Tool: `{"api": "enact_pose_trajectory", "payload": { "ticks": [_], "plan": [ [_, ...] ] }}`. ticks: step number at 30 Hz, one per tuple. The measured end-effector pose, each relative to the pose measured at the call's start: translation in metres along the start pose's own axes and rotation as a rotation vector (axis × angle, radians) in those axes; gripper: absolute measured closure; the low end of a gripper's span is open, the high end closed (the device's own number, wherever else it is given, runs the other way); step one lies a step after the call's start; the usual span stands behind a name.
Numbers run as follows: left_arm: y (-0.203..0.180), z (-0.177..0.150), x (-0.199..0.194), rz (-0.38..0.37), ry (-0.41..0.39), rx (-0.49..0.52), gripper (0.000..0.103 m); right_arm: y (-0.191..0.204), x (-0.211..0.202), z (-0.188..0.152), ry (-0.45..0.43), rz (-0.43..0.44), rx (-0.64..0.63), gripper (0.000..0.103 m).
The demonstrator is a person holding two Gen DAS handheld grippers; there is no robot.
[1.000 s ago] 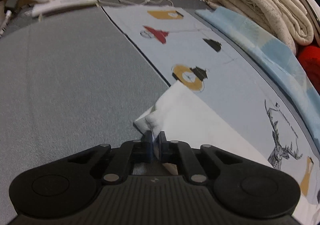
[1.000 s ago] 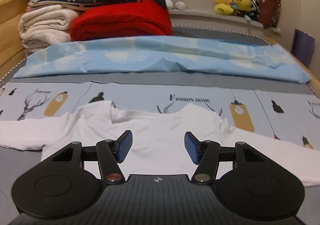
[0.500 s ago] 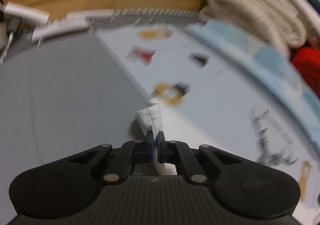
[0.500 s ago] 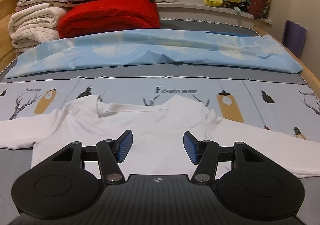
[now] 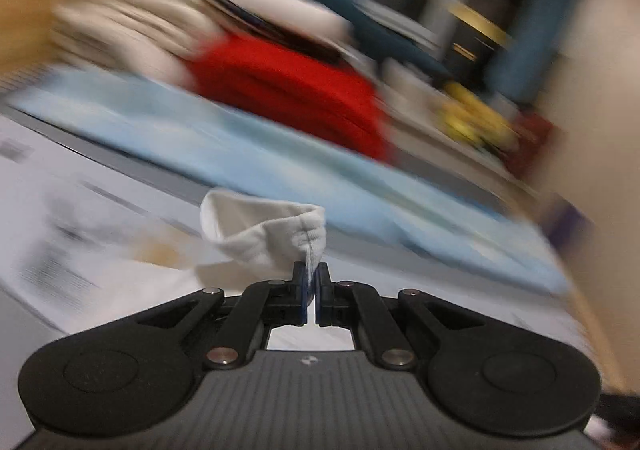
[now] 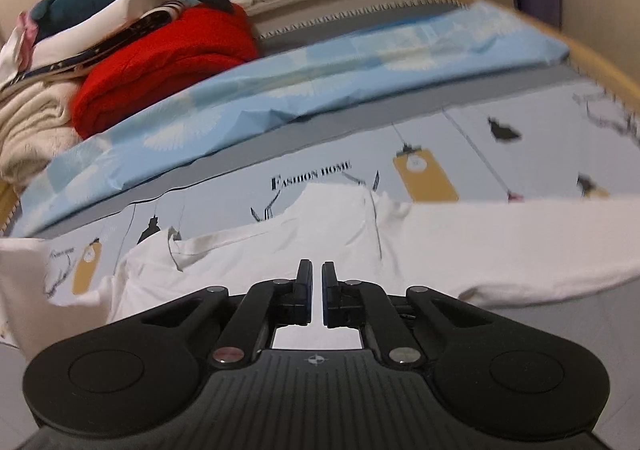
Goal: Fold small clothes
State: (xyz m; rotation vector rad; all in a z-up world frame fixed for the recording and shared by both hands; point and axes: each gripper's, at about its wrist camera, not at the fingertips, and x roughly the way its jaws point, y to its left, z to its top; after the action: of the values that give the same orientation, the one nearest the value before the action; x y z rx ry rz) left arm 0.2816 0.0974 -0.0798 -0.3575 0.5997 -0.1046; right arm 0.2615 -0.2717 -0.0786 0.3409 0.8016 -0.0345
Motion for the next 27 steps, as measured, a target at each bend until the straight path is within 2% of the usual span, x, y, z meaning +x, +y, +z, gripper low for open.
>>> {"api": "enact_pose_trajectory", "payload": {
  "ticks": [2,3,6,7,10,11,12,13,15,18,20,22,23,24,27],
  "plan": [
    [-0.034,-0.025,0.026,-0.154,0.146,0.049,0.093,-0.001,0.007,-0.003,0.025,0.011,0.021,0.098],
    [-0.039,-0.031,0.032,-0.148,0.169,0.055,0.093,-0.001,0.011,-0.004,0.038,0.013,0.026,0.098],
    [-0.022,-0.031,0.055,-0.037,0.257,-0.025,0.093,0.003,0.025,-0.011,0.088,0.033,0.037,0.098],
    [-0.012,-0.028,0.059,0.010,0.254,-0.041,0.093,0.005,0.029,-0.012,0.100,0.040,0.041,0.098],
    [0.022,-0.011,0.068,0.237,0.227,0.009,0.093,0.014,0.050,-0.017,0.147,0.068,0.052,0.097],
    [0.033,-0.006,0.071,0.296,0.223,0.007,0.093,0.017,0.058,-0.019,0.164,0.074,0.053,0.092],
    [0.040,-0.003,0.071,0.329,0.222,-0.009,0.093,0.021,0.069,-0.023,0.183,0.071,0.055,0.084],
    [0.051,0.005,0.072,0.355,0.220,-0.039,0.093,0.024,0.078,-0.026,0.194,0.065,0.060,0.081],
    [0.072,0.017,0.070,0.370,0.211,-0.095,0.093,0.032,0.097,-0.034,0.225,0.064,0.053,0.079],
    [0.088,0.033,0.071,0.381,0.188,-0.112,0.093,0.046,0.124,-0.049,0.291,0.044,-0.003,0.072],
    [0.101,0.041,0.066,0.389,0.178,-0.131,0.093,0.055,0.136,-0.058,0.321,0.009,-0.055,0.072],
    [0.111,0.046,0.061,0.404,0.168,-0.155,0.093,0.070,0.137,-0.062,0.300,-0.033,-0.145,0.073],
    [0.116,0.048,0.056,0.410,0.163,-0.166,0.093,0.077,0.136,-0.063,0.290,-0.043,-0.188,0.089],
    [0.119,0.049,0.052,0.414,0.158,-0.173,0.093,0.083,0.134,-0.064,0.276,-0.045,-0.218,0.099],
    [0.124,0.056,0.048,0.416,0.146,-0.172,0.093,0.091,0.114,-0.049,0.185,0.004,-0.217,0.100]
  ]
}}
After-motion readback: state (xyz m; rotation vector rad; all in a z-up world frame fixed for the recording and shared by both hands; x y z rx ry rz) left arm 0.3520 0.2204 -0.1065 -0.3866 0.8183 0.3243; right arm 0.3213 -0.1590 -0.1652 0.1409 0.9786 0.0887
